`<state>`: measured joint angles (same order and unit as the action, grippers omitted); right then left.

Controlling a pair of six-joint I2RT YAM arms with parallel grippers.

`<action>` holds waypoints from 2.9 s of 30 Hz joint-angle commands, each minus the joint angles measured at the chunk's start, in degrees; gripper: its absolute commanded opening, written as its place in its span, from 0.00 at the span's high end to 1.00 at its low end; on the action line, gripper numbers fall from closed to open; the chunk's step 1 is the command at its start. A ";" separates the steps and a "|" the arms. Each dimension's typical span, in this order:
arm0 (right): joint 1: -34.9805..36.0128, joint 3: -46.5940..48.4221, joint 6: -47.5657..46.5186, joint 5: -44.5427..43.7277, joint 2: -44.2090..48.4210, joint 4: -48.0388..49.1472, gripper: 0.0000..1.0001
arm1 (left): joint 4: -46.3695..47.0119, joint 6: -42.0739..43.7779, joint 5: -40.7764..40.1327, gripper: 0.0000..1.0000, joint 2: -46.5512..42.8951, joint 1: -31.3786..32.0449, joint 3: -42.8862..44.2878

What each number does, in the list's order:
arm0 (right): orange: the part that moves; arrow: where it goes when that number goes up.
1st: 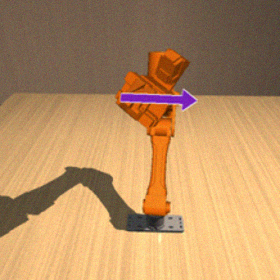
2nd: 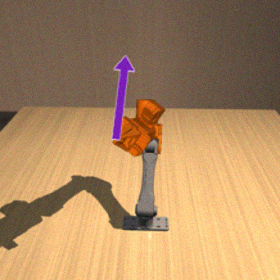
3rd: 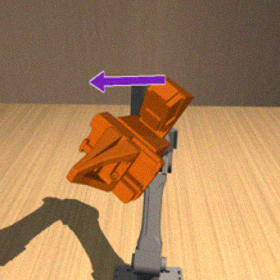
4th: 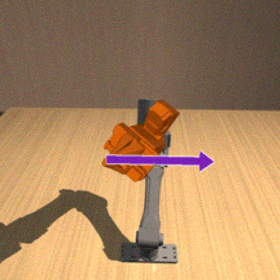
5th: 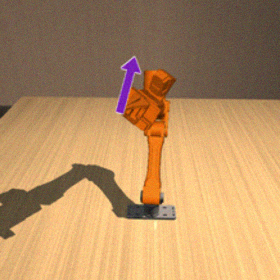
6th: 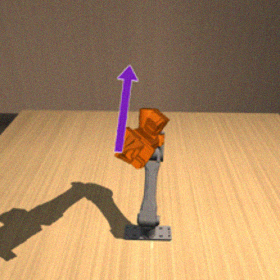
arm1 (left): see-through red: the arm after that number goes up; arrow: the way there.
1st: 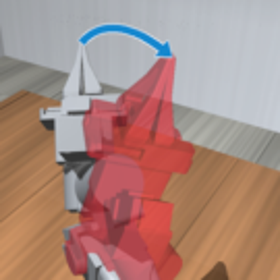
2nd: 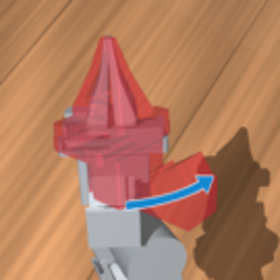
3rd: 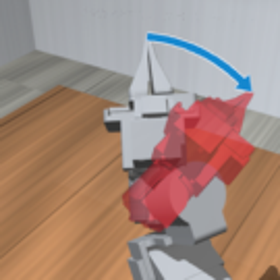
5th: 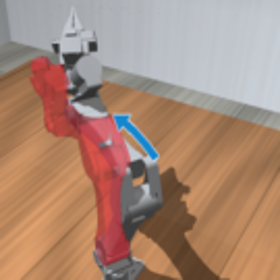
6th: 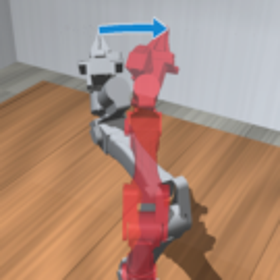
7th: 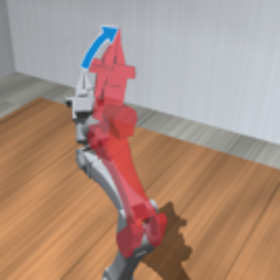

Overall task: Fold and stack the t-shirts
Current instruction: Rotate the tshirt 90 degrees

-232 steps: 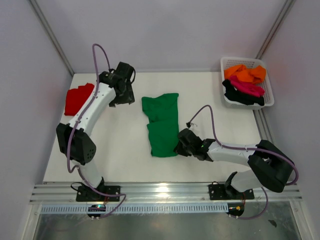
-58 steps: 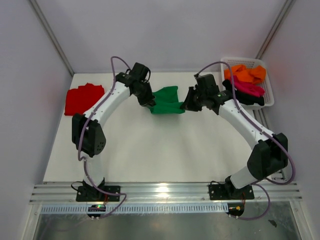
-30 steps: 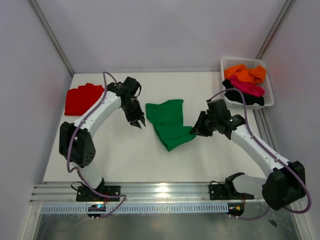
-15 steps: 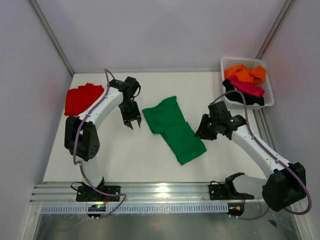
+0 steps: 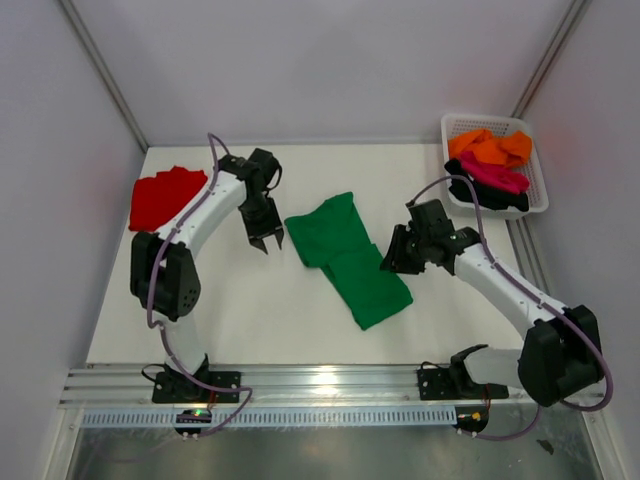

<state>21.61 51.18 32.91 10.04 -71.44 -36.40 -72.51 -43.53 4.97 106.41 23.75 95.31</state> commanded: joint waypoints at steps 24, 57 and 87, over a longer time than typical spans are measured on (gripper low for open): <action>0.63 38.37 -14.10 15.62 -42.63 19.10 0.64 | 2.90 -1.65 -7.52 0.59 -12.28 -0.02 5.24; -0.07 58.25 -8.40 -6.08 -60.93 -4.11 0.64 | 11.69 1.52 0.74 0.56 -23.09 -0.02 9.55; -4.29 42.53 -10.40 -12.70 -42.50 5.80 0.64 | 11.86 0.46 0.74 0.54 -25.38 -0.02 6.65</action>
<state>16.43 96.29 24.34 -7.05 -123.61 -38.94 -61.52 -43.05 5.19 82.59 23.75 102.59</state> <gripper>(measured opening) 0.360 0.458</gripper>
